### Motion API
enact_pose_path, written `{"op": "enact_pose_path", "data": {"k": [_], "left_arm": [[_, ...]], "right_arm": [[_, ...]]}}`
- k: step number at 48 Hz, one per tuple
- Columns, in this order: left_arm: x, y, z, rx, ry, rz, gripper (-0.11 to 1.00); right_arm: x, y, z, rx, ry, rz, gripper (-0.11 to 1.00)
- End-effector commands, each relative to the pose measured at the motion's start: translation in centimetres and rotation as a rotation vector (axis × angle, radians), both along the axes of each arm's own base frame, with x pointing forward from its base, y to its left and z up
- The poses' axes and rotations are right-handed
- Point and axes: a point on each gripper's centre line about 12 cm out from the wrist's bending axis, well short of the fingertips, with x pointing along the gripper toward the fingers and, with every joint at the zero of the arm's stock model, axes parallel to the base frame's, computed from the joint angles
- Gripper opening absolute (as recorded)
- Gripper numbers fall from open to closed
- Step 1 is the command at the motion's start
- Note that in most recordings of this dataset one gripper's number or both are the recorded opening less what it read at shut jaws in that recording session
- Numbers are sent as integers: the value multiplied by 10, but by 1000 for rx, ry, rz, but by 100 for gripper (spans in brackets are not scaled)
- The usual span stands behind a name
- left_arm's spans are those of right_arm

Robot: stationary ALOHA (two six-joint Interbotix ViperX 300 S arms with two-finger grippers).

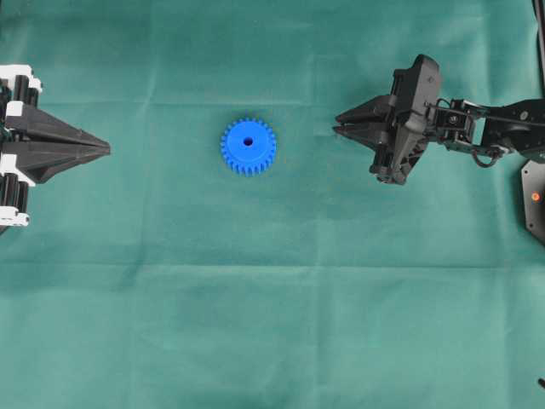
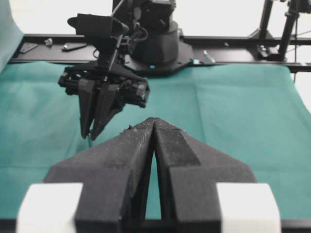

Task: Insert the shaft placed at a random location into the center hole of the medium gear at another random location.
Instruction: 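Lower the right gripper over the shaft and close on it, then lift the shaft and carry it left over the blue gear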

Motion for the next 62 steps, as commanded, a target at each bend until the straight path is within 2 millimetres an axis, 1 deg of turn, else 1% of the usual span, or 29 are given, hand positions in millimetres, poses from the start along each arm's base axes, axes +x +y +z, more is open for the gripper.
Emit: {"op": "enact_pose_path", "data": {"k": [1,14,22,31,44,62], "left_arm": [[3,0,8,0,-20,1,0],[3,0,8,0,-20,1,0],[3,0,8,1,-20,1,0],[3,0,7,0,-17,1,0],[3,0,7,1,-17,1,0],[3,0,7,1,-17,1,0]], "right_arm": [[5,-2,7,-18,-32,3,13],[7,-3,11,-22,-45,3,13],[10,-4,30,-27,-78,0,13],[13,-5,53,-26,-73,2,13],[14,-5,72,-21,-74,0,13],[14,-5,73,-19,-69,-1,13]]}}
